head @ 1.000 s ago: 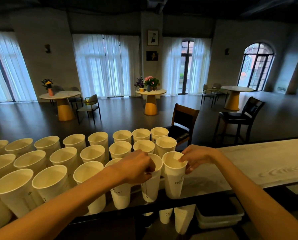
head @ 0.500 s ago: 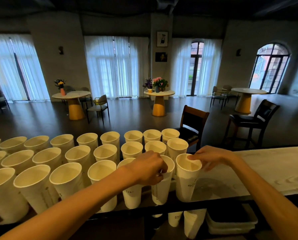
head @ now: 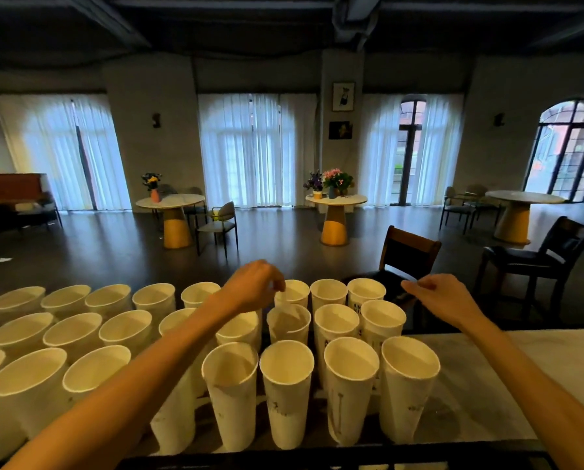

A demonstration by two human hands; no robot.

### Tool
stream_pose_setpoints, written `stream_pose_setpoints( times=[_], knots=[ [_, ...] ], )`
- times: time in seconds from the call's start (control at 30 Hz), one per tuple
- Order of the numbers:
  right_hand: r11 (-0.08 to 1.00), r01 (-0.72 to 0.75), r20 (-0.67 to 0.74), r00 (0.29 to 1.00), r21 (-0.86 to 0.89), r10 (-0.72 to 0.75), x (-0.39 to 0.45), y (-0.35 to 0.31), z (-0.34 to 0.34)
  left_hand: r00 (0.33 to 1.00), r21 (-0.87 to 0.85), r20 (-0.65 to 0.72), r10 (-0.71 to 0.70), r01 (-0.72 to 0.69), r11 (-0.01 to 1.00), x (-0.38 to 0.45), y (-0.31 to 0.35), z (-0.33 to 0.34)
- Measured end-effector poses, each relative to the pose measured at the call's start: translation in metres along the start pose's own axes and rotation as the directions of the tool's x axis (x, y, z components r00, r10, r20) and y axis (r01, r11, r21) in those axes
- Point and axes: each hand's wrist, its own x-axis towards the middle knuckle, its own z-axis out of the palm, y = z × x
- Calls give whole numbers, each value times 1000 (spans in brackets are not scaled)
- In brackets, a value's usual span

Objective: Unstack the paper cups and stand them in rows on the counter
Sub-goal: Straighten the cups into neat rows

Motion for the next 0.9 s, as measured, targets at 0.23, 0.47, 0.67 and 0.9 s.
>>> stream_pose_setpoints(
  times=[0.23,0.47,0.67,0.9],
  knots=[
    [997,66,-61,996,26,-65,21,6,16,986,94,166,22,-38,995,37,-30,26],
    [995,89,-97,992,52,-83,31,18,18,969,126,245,36,-69,990,52,-30,48],
    [995,81,-93,993,61,-75,27,26,15,969,140,246,27,-63,988,54,-31,55],
    [993,105,-88,991,47,-101,29,21,16,974,143,226,20,-54,988,52,-40,56]
  ],
)
